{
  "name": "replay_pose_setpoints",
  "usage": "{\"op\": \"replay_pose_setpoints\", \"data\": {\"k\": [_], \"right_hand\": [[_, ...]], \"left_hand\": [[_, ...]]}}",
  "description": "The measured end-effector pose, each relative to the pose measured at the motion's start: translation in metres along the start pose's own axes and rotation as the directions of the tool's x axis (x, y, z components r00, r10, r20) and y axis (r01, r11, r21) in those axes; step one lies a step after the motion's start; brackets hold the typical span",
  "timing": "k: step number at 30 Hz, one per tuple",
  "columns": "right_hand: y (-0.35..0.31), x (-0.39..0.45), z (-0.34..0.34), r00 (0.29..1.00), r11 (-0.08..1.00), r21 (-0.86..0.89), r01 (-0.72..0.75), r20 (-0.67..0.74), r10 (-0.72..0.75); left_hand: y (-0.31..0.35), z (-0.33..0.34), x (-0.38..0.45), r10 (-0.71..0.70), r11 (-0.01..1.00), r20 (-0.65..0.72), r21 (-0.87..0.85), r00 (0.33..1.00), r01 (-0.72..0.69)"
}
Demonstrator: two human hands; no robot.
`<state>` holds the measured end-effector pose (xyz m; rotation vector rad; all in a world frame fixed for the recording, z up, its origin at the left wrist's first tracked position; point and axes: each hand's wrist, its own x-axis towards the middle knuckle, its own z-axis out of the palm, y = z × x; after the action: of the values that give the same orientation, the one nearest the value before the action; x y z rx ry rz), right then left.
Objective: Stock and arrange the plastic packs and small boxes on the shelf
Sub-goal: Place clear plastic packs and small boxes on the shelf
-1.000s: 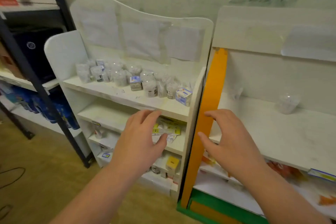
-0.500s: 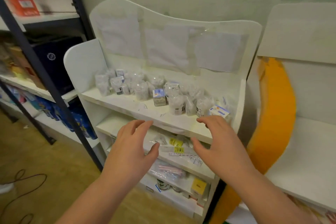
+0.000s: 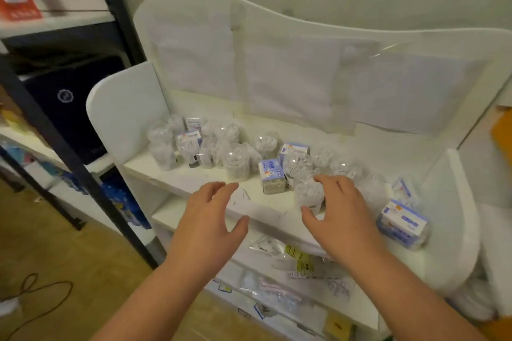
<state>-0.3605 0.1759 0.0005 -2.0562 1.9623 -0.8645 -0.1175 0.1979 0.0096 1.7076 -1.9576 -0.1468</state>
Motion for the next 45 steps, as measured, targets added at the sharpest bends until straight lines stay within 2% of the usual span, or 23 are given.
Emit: {"op": "replay_pose_setpoints", "data": {"k": [6, 11, 16, 22, 26, 30, 33, 35, 39, 42, 45], "right_hand": [[-0.012, 0.032, 0.026, 0.985, 0.978, -0.124, -0.17, -0.018, 0.17], [-0.018, 0.045, 0.044, 0.949, 0.922, -0.226, -0.314, -0.064, 0.307], [-0.025, 0.044, 0.056, 0.928, 0.884, -0.282, -0.373, -0.124, 0.353], [-0.031, 0.041, 0.067, 0.909, 0.884, -0.212, -0.416, -0.107, 0.402], [-0.035, 0.035, 0.074, 0.918, 0.905, -0.165, -0.392, -0.129, 0.374], [-0.04, 0.024, 0.072, 0.913, 0.911, -0.112, -0.398, -0.142, 0.382], [-0.044, 0.01, 0.062, 0.899, 0.911, -0.064, -0.409, -0.201, 0.389], [-0.045, 0.0, 0.051, 0.893, 0.911, -0.054, -0.41, -0.226, 0.389], [-0.042, -0.026, 0.027, 0.865, 0.897, 0.015, -0.441, -0.26, 0.429], [-0.04, -0.057, 0.008, 0.837, 0.874, 0.114, -0.472, -0.253, 0.485], [-0.036, -0.101, -0.016, 0.824, 0.86, 0.122, -0.496, -0.249, 0.51]], "left_hand": [[-0.049, 0.018, 0.078, 0.103, 0.993, 0.074, -0.067, 0.992, -0.098], [-0.079, 0.036, 0.136, 0.135, 0.989, 0.076, -0.074, 0.988, -0.13], [-0.09, 0.057, 0.161, 0.249, 0.968, 0.14, -0.051, 0.958, -0.244], [-0.099, 0.063, 0.171, 0.342, 0.939, 0.096, -0.049, 0.935, -0.339], [-0.099, 0.067, 0.17, 0.351, 0.936, 0.056, -0.044, 0.935, -0.349], [-0.099, 0.068, 0.166, 0.357, 0.934, 0.095, -0.043, 0.929, -0.355], [-0.093, 0.059, 0.162, 0.324, 0.946, 0.109, -0.058, 0.94, -0.32], [-0.082, 0.05, 0.155, 0.331, 0.941, 0.083, -0.101, 0.94, -0.322], [-0.047, 0.029, 0.125, 0.436, 0.894, 0.059, -0.145, 0.898, -0.425], [-0.014, 0.019, 0.097, 0.483, 0.868, 0.097, -0.185, 0.87, -0.461], [0.023, 0.014, 0.063, 0.514, 0.85, 0.116, -0.2, 0.85, -0.487]]}}
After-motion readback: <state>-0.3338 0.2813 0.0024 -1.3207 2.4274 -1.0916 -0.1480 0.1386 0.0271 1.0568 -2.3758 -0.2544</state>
